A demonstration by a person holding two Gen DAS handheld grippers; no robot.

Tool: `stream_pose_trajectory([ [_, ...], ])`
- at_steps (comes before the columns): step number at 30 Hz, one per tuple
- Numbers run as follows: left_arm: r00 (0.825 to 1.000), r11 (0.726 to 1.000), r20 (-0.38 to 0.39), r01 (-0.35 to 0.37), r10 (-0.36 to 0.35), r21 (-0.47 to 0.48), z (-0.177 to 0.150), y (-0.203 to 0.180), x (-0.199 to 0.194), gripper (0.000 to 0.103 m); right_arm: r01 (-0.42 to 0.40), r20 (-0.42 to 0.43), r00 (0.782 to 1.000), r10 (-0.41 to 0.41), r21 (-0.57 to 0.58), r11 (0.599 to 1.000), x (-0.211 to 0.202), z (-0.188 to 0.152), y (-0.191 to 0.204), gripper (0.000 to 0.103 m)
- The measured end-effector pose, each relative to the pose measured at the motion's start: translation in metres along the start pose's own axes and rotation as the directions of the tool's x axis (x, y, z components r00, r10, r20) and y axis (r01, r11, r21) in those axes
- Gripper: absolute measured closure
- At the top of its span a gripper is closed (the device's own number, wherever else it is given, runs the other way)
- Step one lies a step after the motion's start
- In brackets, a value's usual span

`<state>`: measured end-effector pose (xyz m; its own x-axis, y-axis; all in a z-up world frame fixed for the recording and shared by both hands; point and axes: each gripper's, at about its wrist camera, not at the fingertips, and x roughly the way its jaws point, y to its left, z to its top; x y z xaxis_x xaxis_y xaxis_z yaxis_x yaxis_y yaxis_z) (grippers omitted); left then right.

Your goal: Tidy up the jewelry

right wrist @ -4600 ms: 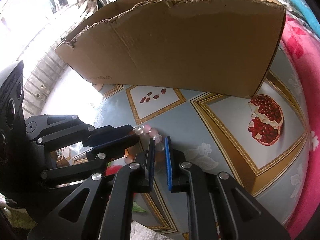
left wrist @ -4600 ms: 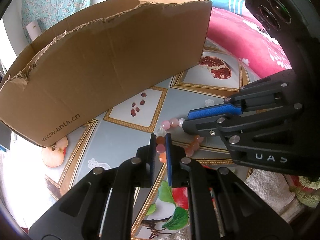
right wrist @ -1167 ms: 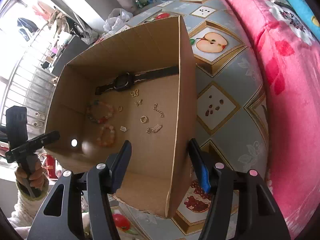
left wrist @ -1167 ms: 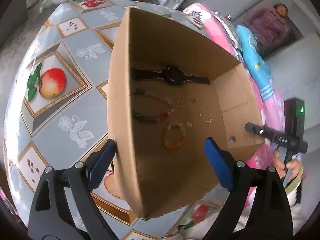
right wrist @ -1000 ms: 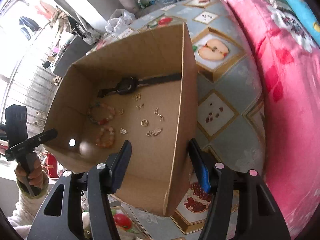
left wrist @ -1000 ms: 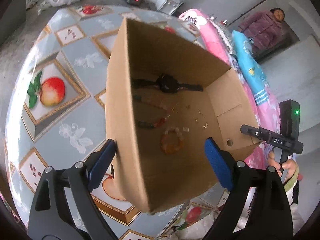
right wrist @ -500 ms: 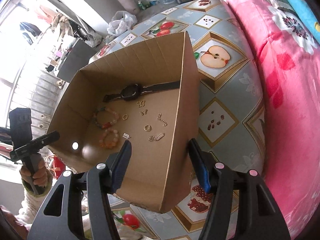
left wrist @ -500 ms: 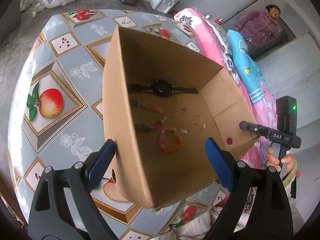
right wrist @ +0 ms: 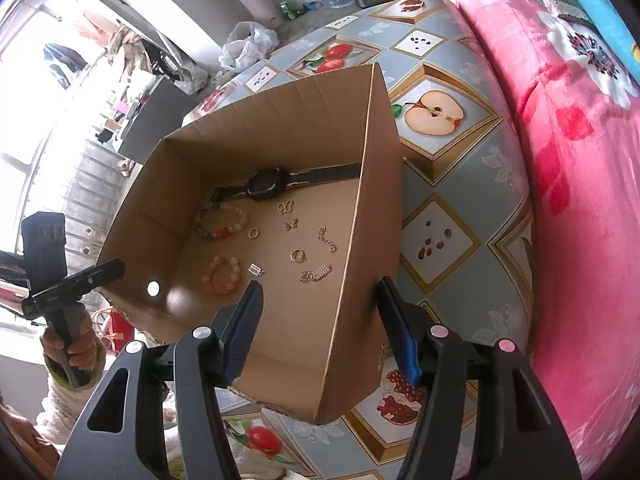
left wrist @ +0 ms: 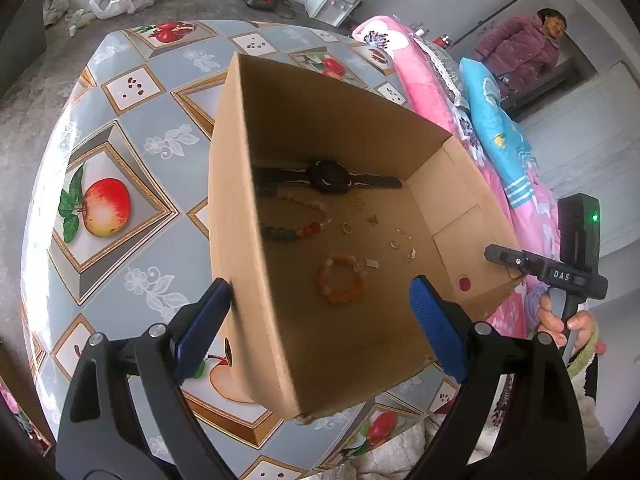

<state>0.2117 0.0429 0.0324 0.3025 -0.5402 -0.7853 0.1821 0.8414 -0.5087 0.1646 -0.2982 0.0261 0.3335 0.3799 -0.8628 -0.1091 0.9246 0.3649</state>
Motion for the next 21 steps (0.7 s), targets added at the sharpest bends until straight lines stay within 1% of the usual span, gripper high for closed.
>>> stream_pose_trajectory([
  [4, 0.999, 1.0, 0.033, -0.008, 0.008, -0.015, -0.009, 0.004, 0.001, 0.017, 0.003, 0.002, 1.0, -0.003, -0.015, 1.0, 0.003, -0.013, 0.003, 0.044],
  [7, 0.998, 0.999, 0.061, 0.026, -0.024, -0.038, -0.023, 0.013, 0.001, 0.017, -0.011, 0.012, 1.0, 0.011, -0.001, 1.0, 0.005, -0.026, 0.0, 0.044],
  [13, 0.996, 0.999, 0.084, 0.032, -0.03, -0.025, -0.059, 0.013, 0.002, 0.017, -0.011, 0.037, 0.999, 0.011, 0.02, 1.0, 0.006, -0.063, -0.003, 0.044],
  [19, 0.993, 1.0, 0.116, 0.028, -0.029, 0.009, -0.095, 0.002, -0.009, 0.017, -0.007, 0.069, 0.998, 0.005, 0.021, 1.0, -0.008, -0.098, 0.0, 0.045],
  [21, 0.992, 0.999, 0.124, 0.037, -0.039, 0.02, -0.106, -0.001, -0.013, 0.017, -0.002, 0.082, 0.997, 0.001, 0.019, 1.0, -0.012, -0.11, 0.0, 0.045],
])
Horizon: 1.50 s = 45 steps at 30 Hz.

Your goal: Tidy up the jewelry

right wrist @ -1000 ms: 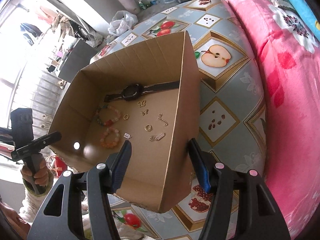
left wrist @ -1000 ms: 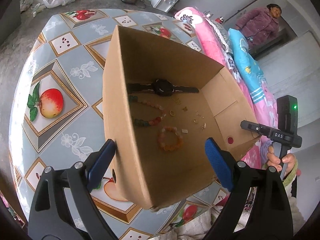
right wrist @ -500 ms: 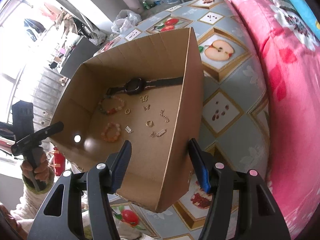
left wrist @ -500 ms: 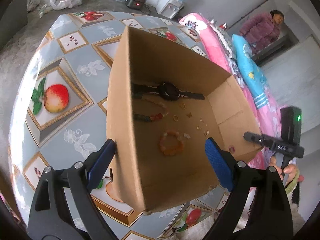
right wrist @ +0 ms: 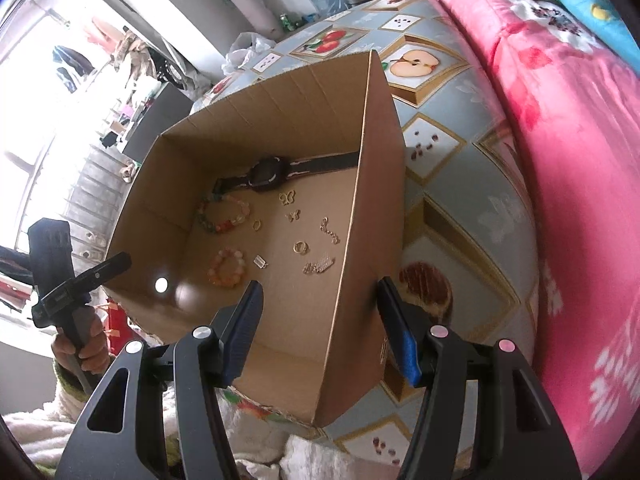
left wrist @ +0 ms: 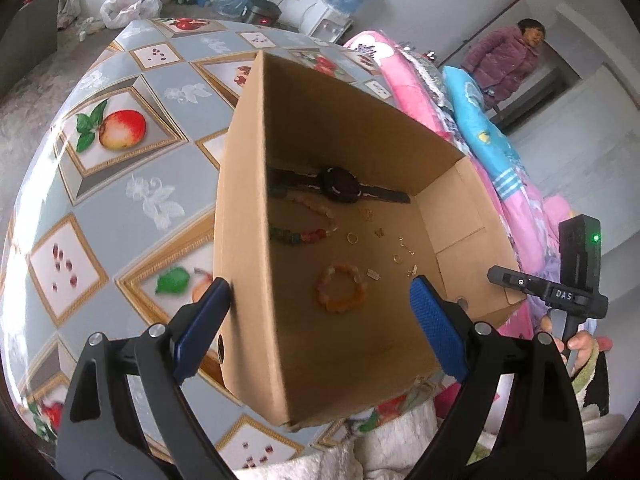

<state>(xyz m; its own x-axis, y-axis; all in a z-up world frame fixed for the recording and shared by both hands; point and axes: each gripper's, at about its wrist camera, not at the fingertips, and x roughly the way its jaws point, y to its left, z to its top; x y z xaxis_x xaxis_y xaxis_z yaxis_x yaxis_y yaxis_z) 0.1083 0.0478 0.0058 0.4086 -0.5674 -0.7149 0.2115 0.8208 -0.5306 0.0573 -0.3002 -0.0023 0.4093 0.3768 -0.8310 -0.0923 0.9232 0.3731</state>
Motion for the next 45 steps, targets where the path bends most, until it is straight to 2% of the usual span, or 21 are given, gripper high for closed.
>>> stream_pose_trajectory([
  [4, 1.0, 1.0, -0.025, 0.011, -0.012, -0.023, -0.02, 0.002, 0.001, 0.017, -0.008, -0.004, 1.0, 0.009, 0.04, 0.999, 0.003, -0.019, -0.011, 0.045],
  [10, 1.0, 1.0, 0.004, -0.006, 0.007, -0.019, -0.032, 0.001, -0.006, 0.017, -0.038, 0.017, 0.999, 0.037, 0.082, 0.996, -0.001, -0.033, -0.015, 0.045],
  [16, 0.999, 0.999, 0.026, -0.024, 0.024, 0.024, -0.04, -0.002, -0.007, 0.017, -0.005, 0.043, 0.999, 0.002, 0.053, 0.999, 0.002, -0.043, -0.014, 0.045],
  [18, 0.995, 0.997, 0.068, -0.068, 0.067, 0.02, -0.044, -0.002, -0.016, 0.017, 0.038, 0.062, 0.997, -0.041, 0.049, 0.998, -0.001, -0.05, -0.012, 0.045],
  [20, 0.978, 0.991, 0.171, -0.128, 0.118, 0.044, -0.053, -0.006, -0.036, 0.017, 0.109, 0.121, 0.986, -0.111, 0.018, 0.994, -0.014, -0.062, -0.005, 0.044],
  [22, 0.948, 0.977, 0.271, -0.198, 0.169, 0.082, -0.065, -0.016, -0.057, 0.015, 0.142, 0.175, 0.975, -0.14, 0.005, 0.99, -0.028, -0.073, 0.0, 0.044],
  [25, 0.906, 0.955, 0.372, -0.267, 0.201, 0.133, -0.085, -0.036, -0.082, 0.013, 0.155, 0.252, 0.955, -0.154, 0.017, 0.988, -0.05, -0.093, 0.002, 0.041],
  [27, 0.892, 0.943, 0.4, -0.293, 0.211, 0.156, -0.094, -0.048, -0.09, 0.011, 0.147, 0.303, 0.942, -0.144, 0.011, 0.989, -0.064, -0.106, 0.009, 0.037],
  [29, 0.89, 0.938, 0.403, -0.302, 0.212, 0.173, -0.101, -0.06, -0.091, 0.01, 0.13, 0.338, 0.933, -0.122, -0.001, 0.992, -0.069, -0.117, 0.021, 0.034],
  [31, 0.9, 0.937, 0.386, -0.293, 0.204, 0.188, -0.107, -0.069, -0.089, 0.009, 0.124, 0.343, 0.933, -0.109, -0.021, 0.992, -0.067, -0.125, 0.035, 0.031],
  [33, 0.905, 0.934, 0.376, -0.29, 0.198, 0.207, -0.114, -0.078, -0.085, 0.009, 0.143, 0.332, 0.936, -0.119, -0.051, 0.988, -0.057, -0.134, 0.051, 0.031],
  [37, 0.91, 0.918, 0.344, -0.323, 0.233, 0.232, -0.124, -0.095, -0.072, 0.009, 0.183, 0.321, 0.936, -0.146, -0.088, 0.979, -0.044, -0.151, 0.073, 0.029],
  [39, 0.901, 0.901, 0.345, -0.356, 0.262, 0.247, -0.13, -0.1, -0.065, 0.009, 0.19, 0.308, 0.938, -0.158, -0.078, 0.979, -0.037, -0.155, 0.076, 0.026],
  [45, 0.848, 0.849, 0.396, -0.468, 0.353, 0.246, -0.135, -0.113, -0.056, 0.009, 0.255, 0.301, 0.928, -0.219, -0.084, 0.963, -0.026, -0.159, 0.089, 0.017],
])
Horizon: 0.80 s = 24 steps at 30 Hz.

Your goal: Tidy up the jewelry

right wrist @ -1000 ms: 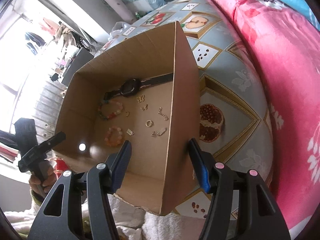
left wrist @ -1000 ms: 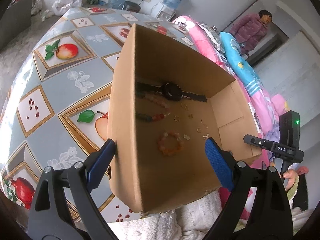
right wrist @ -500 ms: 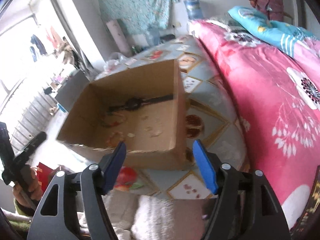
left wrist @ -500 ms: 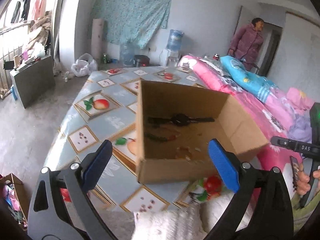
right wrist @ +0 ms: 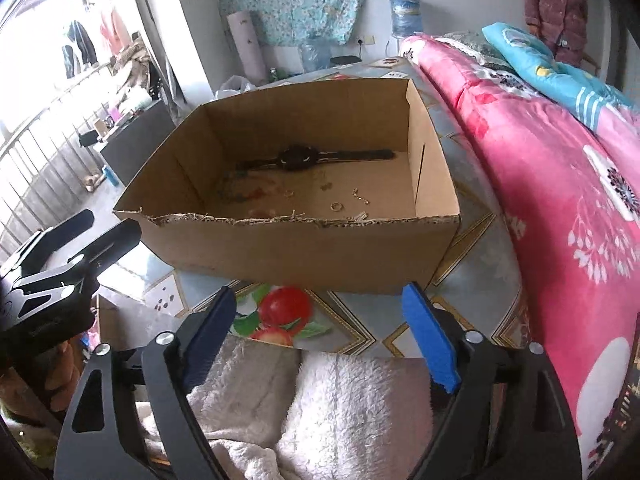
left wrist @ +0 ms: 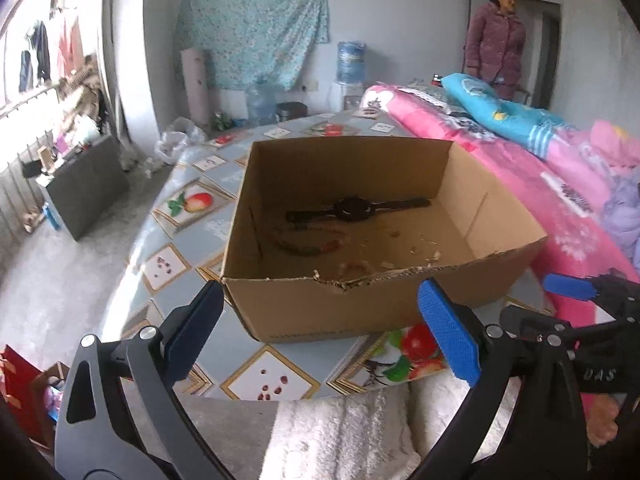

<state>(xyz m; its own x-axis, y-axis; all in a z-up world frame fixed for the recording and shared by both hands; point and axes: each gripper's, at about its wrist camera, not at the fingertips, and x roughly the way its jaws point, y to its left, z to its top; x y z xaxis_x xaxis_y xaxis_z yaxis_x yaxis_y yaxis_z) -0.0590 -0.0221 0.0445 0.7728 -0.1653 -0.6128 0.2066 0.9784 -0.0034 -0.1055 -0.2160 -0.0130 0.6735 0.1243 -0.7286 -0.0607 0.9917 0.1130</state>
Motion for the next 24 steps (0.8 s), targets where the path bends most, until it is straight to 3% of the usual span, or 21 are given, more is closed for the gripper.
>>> stream_pose_trajectory([
  [3, 0.999, 0.999, -0.008, -0.041, 0.041, 0.012, 0.0, -0.004, 0.001, 0.009, 0.026, 0.01, 1.0, -0.026, -0.006, 1.0, 0.0, 0.0, 0.002, 0.014],
  [8, 0.993, 0.997, -0.092, -0.07, 0.073, 0.031, 0.001, -0.008, 0.017, 0.009, 0.047, 0.002, 0.999, -0.047, 0.0, 0.999, 0.005, 0.002, 0.004, 0.01],
  [13, 0.982, 0.999, -0.185, -0.04, 0.033, -0.035, -0.001, -0.007, 0.033, 0.009, 0.073, -0.007, 0.997, -0.073, 0.0, 0.997, 0.012, 0.005, 0.005, 0.008],
  [17, 0.968, 0.997, -0.248, -0.057, 0.042, -0.052, -0.003, -0.007, 0.045, 0.009, 0.075, -0.029, 0.997, -0.074, 0.012, 0.997, 0.018, 0.006, 0.004, 0.008],
  [24, 0.955, 0.993, -0.292, -0.073, 0.045, -0.088, -0.005, -0.003, 0.057, 0.009, 0.097, -0.049, 0.994, -0.096, 0.02, 0.995, 0.026, 0.011, 0.003, 0.008],
])
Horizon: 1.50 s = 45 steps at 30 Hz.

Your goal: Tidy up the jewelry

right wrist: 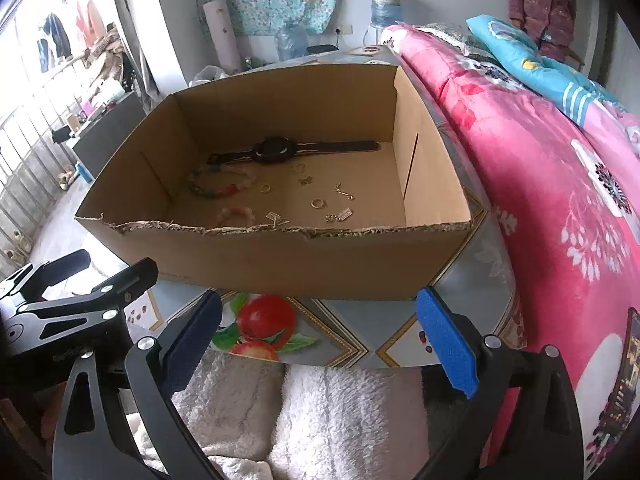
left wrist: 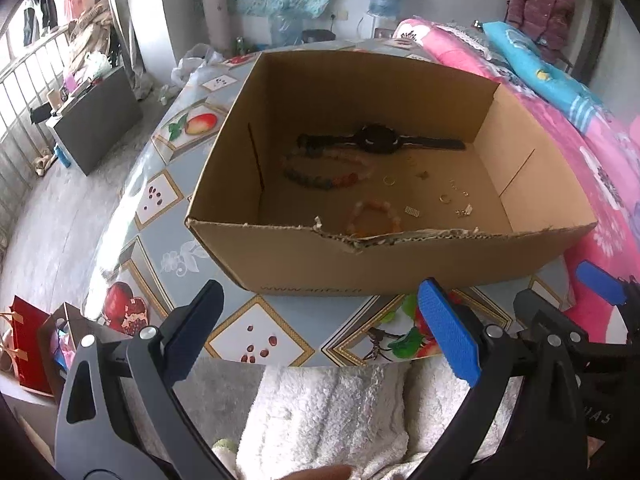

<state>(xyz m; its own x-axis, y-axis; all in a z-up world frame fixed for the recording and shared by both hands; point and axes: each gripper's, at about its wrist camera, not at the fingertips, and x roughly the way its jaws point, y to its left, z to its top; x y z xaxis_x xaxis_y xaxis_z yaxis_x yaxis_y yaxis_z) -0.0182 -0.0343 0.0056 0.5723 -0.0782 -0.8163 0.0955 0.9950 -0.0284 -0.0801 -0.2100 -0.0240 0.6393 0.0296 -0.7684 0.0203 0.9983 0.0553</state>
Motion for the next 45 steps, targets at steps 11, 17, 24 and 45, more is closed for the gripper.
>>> stream_pose_trajectory([
  [11, 1.0, 1.0, -0.001, -0.027, 0.027, 0.007, 0.002, -0.001, 0.002, 0.009, 0.045, -0.007, 0.999, -0.045, 0.02, 0.999, 0.005, 0.004, -0.001, 0.008],
  [17, 0.999, 0.999, -0.014, -0.034, 0.034, 0.008, 0.003, -0.002, 0.004, 0.009, 0.045, -0.018, 0.999, -0.045, 0.029, 0.999, 0.008, 0.004, -0.001, 0.008],
  [24, 0.999, 0.999, -0.039, -0.037, 0.037, 0.017, 0.007, -0.004, 0.01, 0.009, 0.042, -0.041, 0.998, -0.04, 0.052, 0.998, 0.014, 0.005, -0.005, 0.008],
  [45, 0.996, 0.998, -0.073, -0.056, 0.057, 0.024, 0.012, -0.009, 0.023, 0.009, 0.049, -0.074, 0.996, -0.045, 0.06, 0.997, 0.025, 0.01, -0.006, 0.008],
])
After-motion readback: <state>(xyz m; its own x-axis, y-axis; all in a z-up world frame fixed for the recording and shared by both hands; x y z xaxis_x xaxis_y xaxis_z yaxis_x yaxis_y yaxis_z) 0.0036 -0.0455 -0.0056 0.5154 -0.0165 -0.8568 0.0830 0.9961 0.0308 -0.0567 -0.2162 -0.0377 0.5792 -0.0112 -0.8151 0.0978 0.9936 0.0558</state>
